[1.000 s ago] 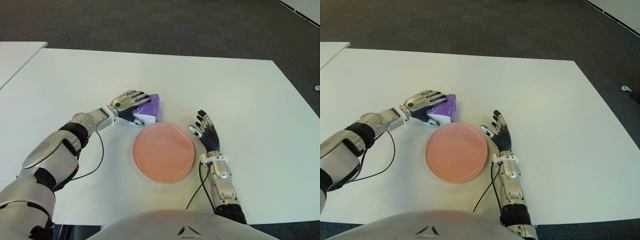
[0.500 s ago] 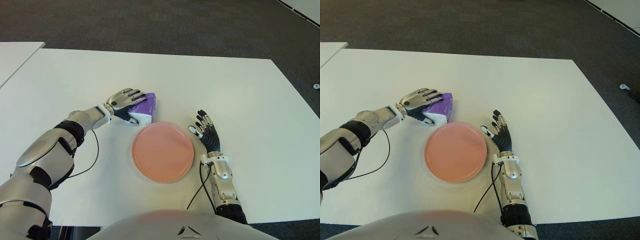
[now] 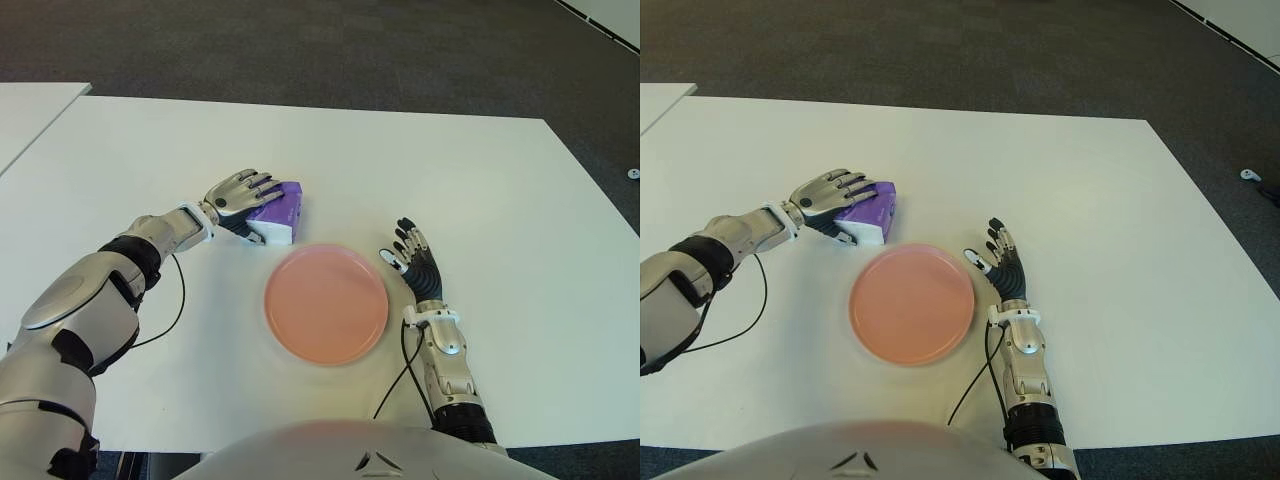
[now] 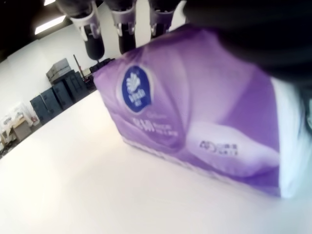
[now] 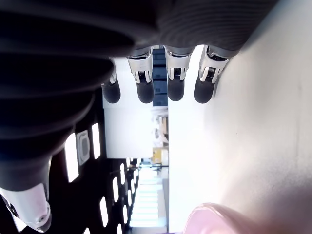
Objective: Put the tissue paper into the plate.
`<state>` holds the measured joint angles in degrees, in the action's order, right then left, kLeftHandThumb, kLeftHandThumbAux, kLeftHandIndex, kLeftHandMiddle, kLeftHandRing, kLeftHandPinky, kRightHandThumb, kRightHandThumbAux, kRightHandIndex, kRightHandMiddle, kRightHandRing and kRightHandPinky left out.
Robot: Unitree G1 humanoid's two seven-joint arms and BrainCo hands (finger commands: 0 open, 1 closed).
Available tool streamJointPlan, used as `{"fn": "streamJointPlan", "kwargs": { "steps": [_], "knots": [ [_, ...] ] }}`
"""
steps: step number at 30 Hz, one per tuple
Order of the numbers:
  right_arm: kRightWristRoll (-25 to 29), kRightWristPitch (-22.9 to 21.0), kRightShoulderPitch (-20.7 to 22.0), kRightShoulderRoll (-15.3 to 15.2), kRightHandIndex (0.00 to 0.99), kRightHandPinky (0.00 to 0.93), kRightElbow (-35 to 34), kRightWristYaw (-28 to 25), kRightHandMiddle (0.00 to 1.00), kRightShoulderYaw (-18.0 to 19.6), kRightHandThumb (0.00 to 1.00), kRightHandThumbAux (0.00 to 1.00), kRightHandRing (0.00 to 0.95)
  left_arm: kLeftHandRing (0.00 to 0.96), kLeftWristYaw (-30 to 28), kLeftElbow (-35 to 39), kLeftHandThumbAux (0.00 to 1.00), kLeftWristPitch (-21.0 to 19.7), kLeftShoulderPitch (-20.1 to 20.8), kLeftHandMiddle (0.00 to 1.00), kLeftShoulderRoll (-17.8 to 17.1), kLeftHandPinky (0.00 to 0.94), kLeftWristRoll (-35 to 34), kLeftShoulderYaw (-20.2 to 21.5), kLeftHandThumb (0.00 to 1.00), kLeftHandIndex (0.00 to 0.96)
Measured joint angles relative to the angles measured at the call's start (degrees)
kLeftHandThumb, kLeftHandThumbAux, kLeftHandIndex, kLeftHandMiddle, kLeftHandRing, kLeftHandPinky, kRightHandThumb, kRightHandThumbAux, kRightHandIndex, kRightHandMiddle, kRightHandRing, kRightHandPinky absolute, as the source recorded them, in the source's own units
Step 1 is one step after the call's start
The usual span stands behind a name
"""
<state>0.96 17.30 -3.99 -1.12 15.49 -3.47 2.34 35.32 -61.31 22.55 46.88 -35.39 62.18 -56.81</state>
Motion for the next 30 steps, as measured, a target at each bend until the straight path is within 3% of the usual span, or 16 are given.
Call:
{"fn": "streamJointPlan", "kwargs": {
  "steps": [5, 15, 19, 23, 26, 30],
  "knots": [
    [0.08, 0.16, 0.33, -0.07, 0.0, 0.0, 0.5, 0.01, 0.0, 0.45, 0.016, 0.686, 0.0, 0.0, 1.71, -0.55, 0.492, -1.89, 0.93, 0.0, 0.57, 0.0, 1.82, -1.89, 0.084, 0.0],
    [0.6, 0.28, 0.71, -0.32, 0.0, 0.0, 1.69, -0.49, 0.0, 0.97, 0.01, 0.698, 0.0, 0.0, 8.1, -7.81, 0.593, -8.12, 1.52, 0.006, 6.41, 0.004, 2.97, -3.98, 0.194, 0.0],
    [0.64, 0.28, 0.62, -0.58, 0.0, 0.0, 1.67, -0.69, 0.0, 1.0, 0.006, 0.701, 0.0, 0.007, 9.17, -9.03, 0.623, -8.79, 1.52, 0.031, 7.61, 0.065, 2.75, -4.04, 0.242, 0.001],
    [0.71, 0.28, 0.48, -0.73, 0.0, 0.0, 1.39, -0.87, 0.0, 1.0, 0.001, 0.707, 0.0, 0.088, 9.31, -9.5, 0.64, -8.66, 1.34, 0.109, 8.26, 0.165, 1.74, -3.27, 0.288, 0.07],
    [0.82, 0.28, 0.32, -0.75, 0.0, 0.0, 1.07, -0.97, 0.0, 1.0, 0.0, 0.705, 0.0, 0.283, 9.61, -9.85, 0.637, -8.37, 0.81, 0.285, 8.76, 0.344, 0.43, -2.37, 0.364, 0.211],
    [0.93, 0.28, 0.16, -0.79, 0.0, 0.0, 0.76, -1.04, 0.0, 1.01, 0.0, 0.699, 0.0, 0.431, 11.57, -10.86, 0.639, -8.93, 0.15, 0.431, 9.84, 0.481, -0.62, -1.46, 0.434, 0.325]
  ]
}}
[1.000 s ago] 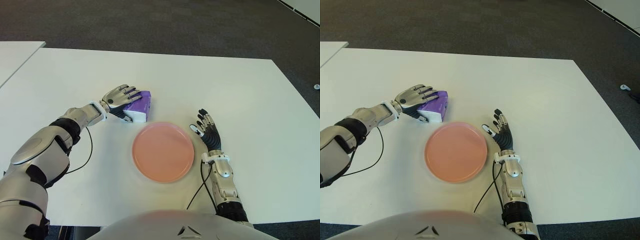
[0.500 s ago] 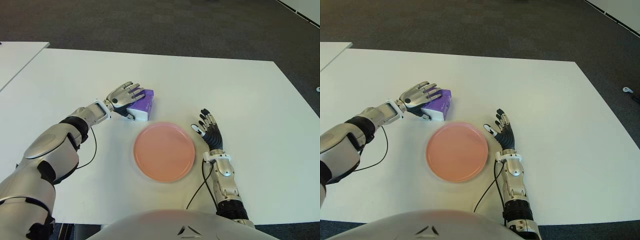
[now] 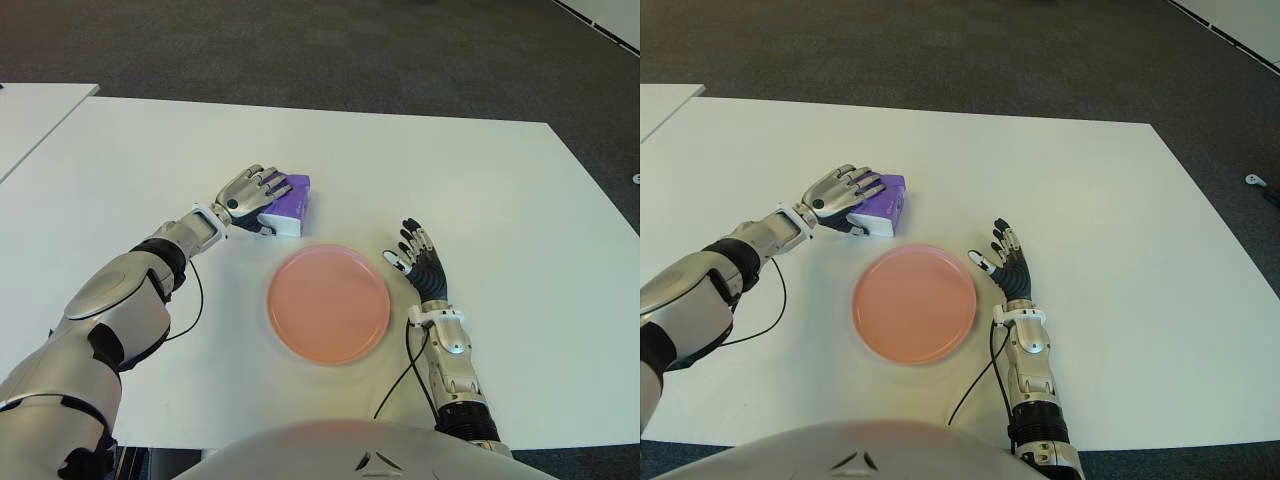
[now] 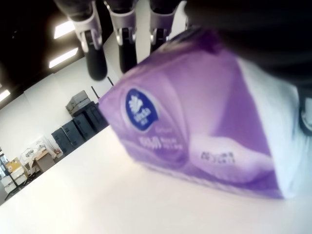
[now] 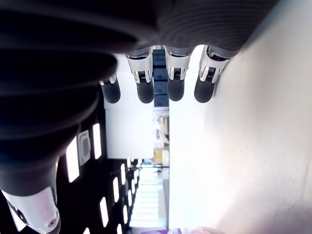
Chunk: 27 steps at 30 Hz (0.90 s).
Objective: Put the tissue paper into the plate.
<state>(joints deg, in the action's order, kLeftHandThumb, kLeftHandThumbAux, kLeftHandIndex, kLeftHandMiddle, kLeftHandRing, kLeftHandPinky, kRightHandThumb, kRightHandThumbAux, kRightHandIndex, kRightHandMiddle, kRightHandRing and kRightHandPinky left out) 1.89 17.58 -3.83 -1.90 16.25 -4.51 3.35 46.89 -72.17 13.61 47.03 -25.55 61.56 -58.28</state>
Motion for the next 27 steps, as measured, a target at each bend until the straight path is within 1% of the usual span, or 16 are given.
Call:
{"fn": "streamJointPlan", "kwargs": {
  "steps": [1, 2, 3, 6, 9, 14, 21, 27],
  "knots": [
    [0.02, 0.0, -0.02, -0.01, 0.0, 0.0, -0.04, 0.0, 0.0, 0.0, 0.0, 0.693, 0.0, 0.487, 0.34, -0.2, 0.662, -0.21, -0.08, 0.489, 0.27, 0.53, -0.28, 0.13, 0.532, 0.362],
    [0.06, 0.0, -0.06, -0.01, 0.0, 0.0, -0.09, 0.0, 0.0, 0.0, 0.0, 0.689, 0.0, 0.522, 0.69, -0.51, 0.676, -0.45, -0.18, 0.526, 0.67, 0.561, -0.55, 0.34, 0.594, 0.386],
    [0.1, 0.0, -0.13, -0.01, 0.0, 0.0, -0.16, 0.0, 0.001, 0.01, 0.0, 0.684, 0.0, 0.547, 0.94, -0.87, 0.681, -0.64, -0.29, 0.551, 1.16, 0.584, -0.95, 0.65, 0.618, 0.396],
    [0.24, 0.0, -0.46, 0.0, 0.0, 0.0, -0.49, 0.0, 0.01, 0.02, 0.0, 0.656, 0.0, 0.66, 1.56, -1.73, 0.695, -0.64, -0.6, 0.662, 2.36, 0.692, -2.2, 1.43, 0.692, 0.427],
    [0.34, 0.0, -0.71, 0.0, 0.0, 0.0, -1.08, 0.0, 0.017, 0.02, 0.001, 0.64, 0.0, 0.726, 1.66, -2.34, 0.699, -0.37, -1.14, 0.729, 3.69, 0.743, -4.33, 2.84, 0.712, 0.437],
    [0.4, -0.01, -0.86, 0.01, 0.0, 0.0, -1.82, -0.01, 0.02, 0.02, 0.0, 0.634, 0.0, 0.777, 1.28, -2.74, 0.701, 1.11, -2.15, 0.788, 5.51, 0.775, -8.03, 5.56, 0.72, 0.442],
    [0.39, -0.01, -1.38, 0.0, 0.0, 0.0, -2.6, -0.12, 0.01, -0.02, 0.0, 0.642, 0.0, 0.798, -0.63, -2.51, 0.703, 3.72, -2.32, 0.816, 7.11, 0.783, -11.65, 8.11, 0.719, 0.443],
    [0.39, -0.01, -1.68, -0.02, 0.0, 0.0, -3.09, -0.25, 0.006, -0.02, 0.0, 0.663, 0.0, 0.794, -2.09, -2.2, 0.703, 4.78, -2.26, 0.815, 8.19, 0.783, -13.62, 9.8, 0.718, 0.443]
  ]
}}
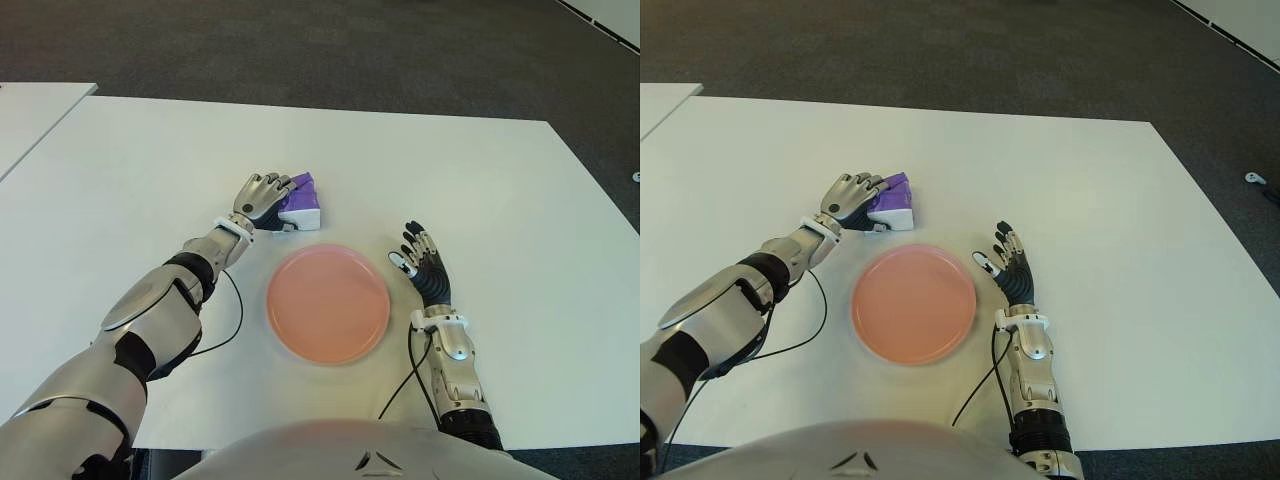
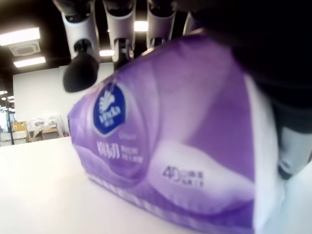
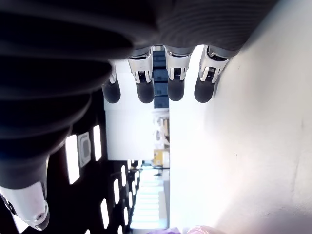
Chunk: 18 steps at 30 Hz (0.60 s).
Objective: Put the tissue paper into the plate.
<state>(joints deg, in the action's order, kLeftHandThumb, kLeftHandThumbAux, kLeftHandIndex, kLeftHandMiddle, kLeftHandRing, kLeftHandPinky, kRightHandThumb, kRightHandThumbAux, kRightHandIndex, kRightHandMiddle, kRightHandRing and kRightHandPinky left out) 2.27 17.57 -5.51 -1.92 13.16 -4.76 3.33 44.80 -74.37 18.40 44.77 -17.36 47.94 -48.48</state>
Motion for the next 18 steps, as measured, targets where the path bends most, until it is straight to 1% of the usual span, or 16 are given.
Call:
{"fn": "streamJointPlan", "kwargs": {
  "steps": [10, 18],
  "knots": [
    [0.0, 0.0, -0.4, -0.06, 0.0, 0.0, -0.42, -0.19, 0.014, 0.01, 0.006, 0.647, 0.0, 0.795, -0.9, 0.07, 0.704, 0.24, 0.1, 0.822, 0.53, 0.784, -0.93, 1.0, 0.716, 0.443],
    [0.02, 0.0, -0.48, -0.06, 0.0, 0.0, -0.49, -0.28, 0.009, 0.0, 0.008, 0.669, 0.0, 0.807, -2.22, 0.07, 0.703, 2.44, 0.0, 0.831, 0.14, 0.796, -2.01, 2.48, 0.719, 0.443]
  ]
}}
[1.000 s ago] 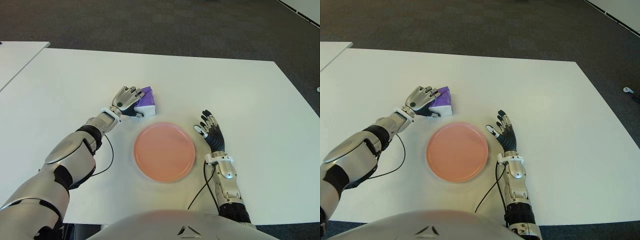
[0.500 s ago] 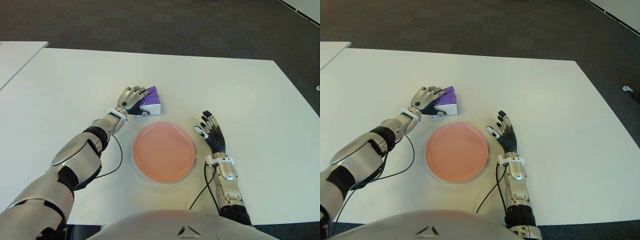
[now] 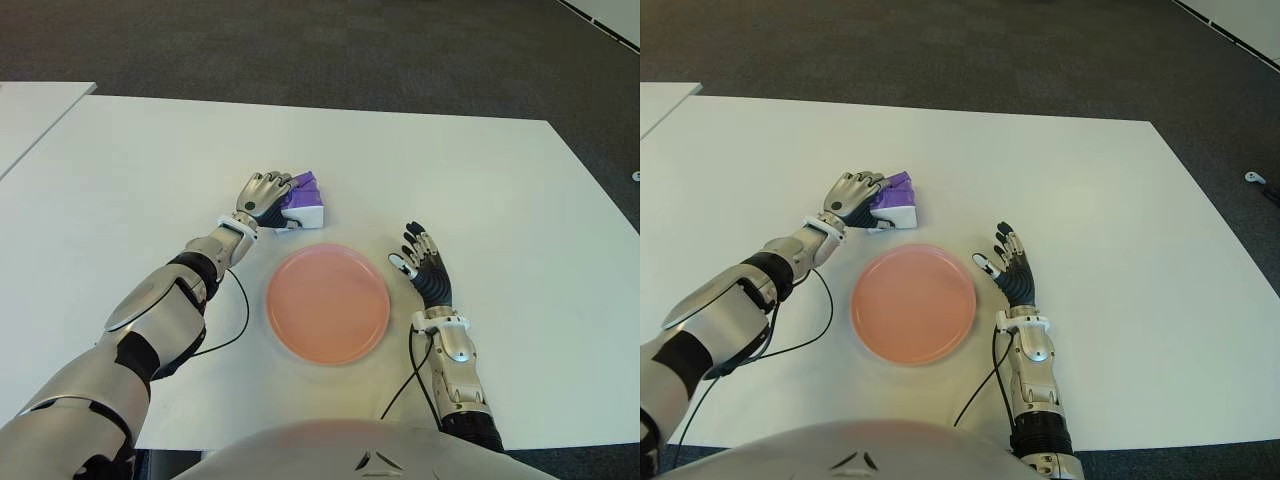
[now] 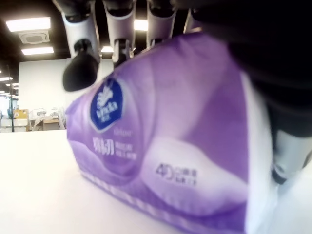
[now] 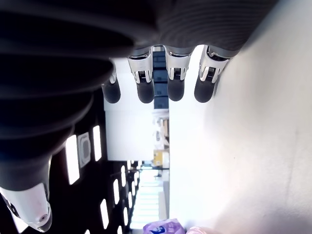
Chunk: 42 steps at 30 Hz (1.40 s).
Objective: Put the tissue paper into the plate.
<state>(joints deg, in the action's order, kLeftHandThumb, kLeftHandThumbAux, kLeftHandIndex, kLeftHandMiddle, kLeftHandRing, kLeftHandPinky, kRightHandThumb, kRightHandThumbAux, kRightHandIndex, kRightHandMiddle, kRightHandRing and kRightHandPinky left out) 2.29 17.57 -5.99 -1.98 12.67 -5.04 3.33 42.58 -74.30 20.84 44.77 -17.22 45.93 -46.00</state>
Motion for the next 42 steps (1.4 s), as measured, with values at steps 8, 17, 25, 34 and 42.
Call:
{"fn": "streamJointPlan", "kwargs": {
  "steps": [8, 17, 25, 34, 42],
  "knots": [
    [0.0, 0.0, 0.12, 0.01, 0.0, 0.0, 0.07, 0.0, 0.012, 0.0, 0.002, 0.677, 0.0, 0.814, -1.63, 0.13, 0.703, 3.21, 0.21, 0.837, -1.68, 0.801, -1.06, 1.43, 0.721, 0.443],
    [0.11, -0.01, 0.19, 0.11, 0.0, 0.0, 0.95, 0.02, 0.019, 0.02, 0.004, 0.648, 0.0, 0.813, -9.3, 1.83, 0.702, 9.17, 1.44, 0.834, -5.47, 0.798, -3.36, 5.03, 0.722, 0.443],
    [0.12, 0.01, 0.9, 0.08, 0.0, 0.0, 1.35, 0.01, 0.014, 0.13, 0.004, 0.648, 0.0, 0.836, -15.39, 7.45, 0.704, 16.76, 1.36, 0.854, -9.92, 0.836, -7.2, 11.31, 0.723, 0.442],
    [0.09, 0.34, 1.96, 0.04, 0.0, 0.0, 2.5, 0.38, 0.018, 0.28, 0.004, 0.629, 0.0, 0.851, -16.63, 24.9, 0.7, 23.58, -0.36, 0.861, -14.87, 0.848, -11.78, 20.6, 0.736, 0.443],
    [-0.28, 1.1, 2.26, -0.17, 0.0, 0.0, 3.48, 1.09, 0.014, 0.25, 0.008, 0.623, 0.0, 0.861, -23.22, 42.52, 0.698, 27.29, -4.72, 0.868, -16.4, 0.854, -18.25, 27.43, 0.742, 0.443]
  ]
}}
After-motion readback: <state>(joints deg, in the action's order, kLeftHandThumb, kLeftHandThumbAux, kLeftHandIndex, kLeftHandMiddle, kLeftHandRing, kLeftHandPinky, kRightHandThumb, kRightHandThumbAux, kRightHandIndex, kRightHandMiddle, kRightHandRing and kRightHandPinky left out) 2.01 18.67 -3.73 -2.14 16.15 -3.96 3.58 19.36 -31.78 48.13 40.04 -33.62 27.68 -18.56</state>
